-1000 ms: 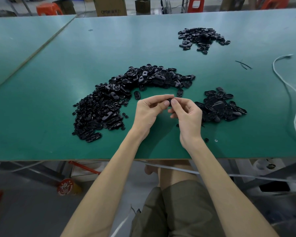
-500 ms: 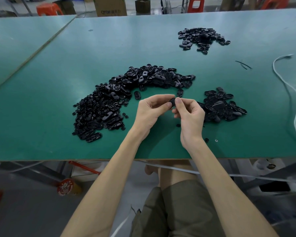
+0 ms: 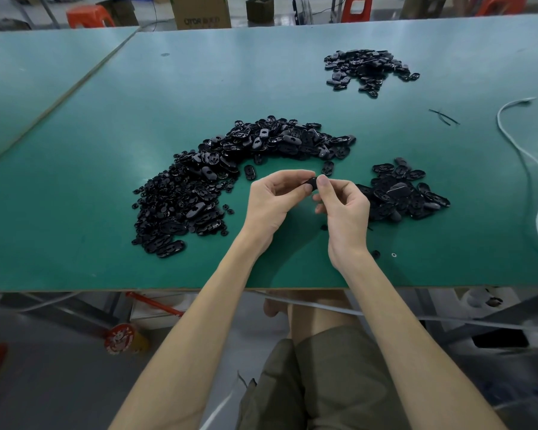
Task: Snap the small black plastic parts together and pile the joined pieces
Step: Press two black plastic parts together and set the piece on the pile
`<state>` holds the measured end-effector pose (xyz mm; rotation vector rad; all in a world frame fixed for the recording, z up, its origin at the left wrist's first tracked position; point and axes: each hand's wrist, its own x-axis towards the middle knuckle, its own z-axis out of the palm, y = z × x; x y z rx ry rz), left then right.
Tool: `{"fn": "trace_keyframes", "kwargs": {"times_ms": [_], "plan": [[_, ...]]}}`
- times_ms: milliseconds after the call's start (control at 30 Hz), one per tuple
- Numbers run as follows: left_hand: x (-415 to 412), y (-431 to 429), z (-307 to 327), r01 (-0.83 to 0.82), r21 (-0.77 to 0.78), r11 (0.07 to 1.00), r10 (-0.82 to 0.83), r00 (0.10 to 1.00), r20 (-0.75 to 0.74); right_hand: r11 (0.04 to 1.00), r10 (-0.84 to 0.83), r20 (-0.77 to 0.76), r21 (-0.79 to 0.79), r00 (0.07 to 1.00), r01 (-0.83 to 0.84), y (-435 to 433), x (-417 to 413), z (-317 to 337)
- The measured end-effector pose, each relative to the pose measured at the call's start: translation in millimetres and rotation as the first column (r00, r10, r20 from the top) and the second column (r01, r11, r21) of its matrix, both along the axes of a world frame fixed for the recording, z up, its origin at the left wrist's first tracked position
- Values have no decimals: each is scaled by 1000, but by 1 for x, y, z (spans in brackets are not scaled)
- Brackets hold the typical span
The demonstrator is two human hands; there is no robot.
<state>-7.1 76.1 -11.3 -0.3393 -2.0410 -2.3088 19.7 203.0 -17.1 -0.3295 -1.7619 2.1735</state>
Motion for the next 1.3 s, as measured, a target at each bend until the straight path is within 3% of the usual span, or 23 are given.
{"fn": "trace_keyframes", "kwargs": {"times_ms": [833, 1300], "plan": [[-1, 2, -2, -18, -175, 984, 14, 1000, -24, 1000, -1, 40, 28, 999, 0, 1, -1, -2], [1, 1, 1, 20, -118, 993, -22, 1000, -16, 999, -33, 24, -18, 999, 34, -1, 2, 5]]}}
